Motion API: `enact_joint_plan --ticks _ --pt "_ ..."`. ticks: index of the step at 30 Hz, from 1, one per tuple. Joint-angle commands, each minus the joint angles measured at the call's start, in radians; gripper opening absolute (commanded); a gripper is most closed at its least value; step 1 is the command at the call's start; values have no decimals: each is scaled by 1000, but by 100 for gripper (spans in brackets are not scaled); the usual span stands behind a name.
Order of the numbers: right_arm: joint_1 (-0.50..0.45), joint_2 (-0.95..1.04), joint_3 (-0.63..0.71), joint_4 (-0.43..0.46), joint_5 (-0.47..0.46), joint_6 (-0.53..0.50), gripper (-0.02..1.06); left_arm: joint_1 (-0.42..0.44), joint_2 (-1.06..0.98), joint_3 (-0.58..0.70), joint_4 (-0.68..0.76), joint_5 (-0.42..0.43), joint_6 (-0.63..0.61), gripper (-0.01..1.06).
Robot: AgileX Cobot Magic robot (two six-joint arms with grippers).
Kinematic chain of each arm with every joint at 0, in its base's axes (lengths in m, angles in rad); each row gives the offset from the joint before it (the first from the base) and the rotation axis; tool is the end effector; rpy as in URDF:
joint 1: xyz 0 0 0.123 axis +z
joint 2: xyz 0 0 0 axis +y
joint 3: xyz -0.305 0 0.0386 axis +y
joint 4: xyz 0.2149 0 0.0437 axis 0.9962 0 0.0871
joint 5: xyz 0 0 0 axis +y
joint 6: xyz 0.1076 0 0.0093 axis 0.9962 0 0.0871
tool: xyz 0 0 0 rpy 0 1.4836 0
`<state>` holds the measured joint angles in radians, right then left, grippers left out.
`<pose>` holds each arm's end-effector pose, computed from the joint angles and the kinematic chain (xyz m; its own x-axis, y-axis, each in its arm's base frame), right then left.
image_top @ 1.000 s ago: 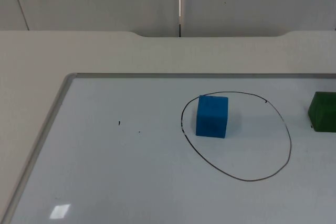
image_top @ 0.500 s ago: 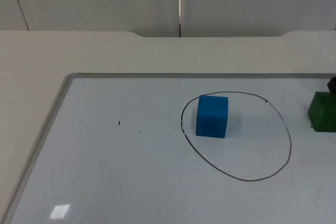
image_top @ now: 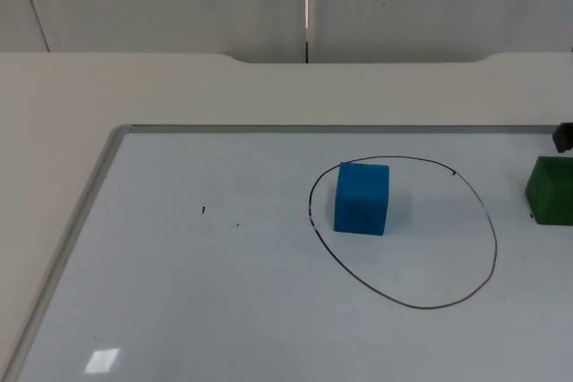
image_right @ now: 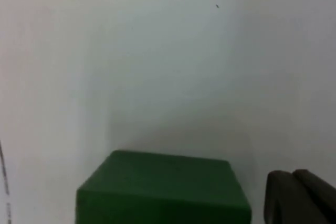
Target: Push the two cubes into the marked area.
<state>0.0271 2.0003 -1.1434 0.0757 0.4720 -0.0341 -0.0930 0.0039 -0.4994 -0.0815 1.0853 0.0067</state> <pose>0.3705 0.0138 0.1483 -0.9464 0.0077 -0.3230 -0.0067 0.9990 0.0433 -0.0427 -0.0038 0.2516 -0.4831 0.0136 -0.8755 0.1404 0.9881 -0.0621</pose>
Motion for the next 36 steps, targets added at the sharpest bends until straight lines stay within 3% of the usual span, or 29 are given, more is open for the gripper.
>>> enact_joint_plan --ticks 1,18,36 --pt "0 -1 -4 20 1 0 0 2 -4 6 -8 -14 -7 0" --pt "76 -1 -4 55 -18 -8 0 2 -4 6 -6 -14 -1 0" --pt "97 -1 -4 90 -24 -5 0 2 -4 6 -6 -14 4 0"
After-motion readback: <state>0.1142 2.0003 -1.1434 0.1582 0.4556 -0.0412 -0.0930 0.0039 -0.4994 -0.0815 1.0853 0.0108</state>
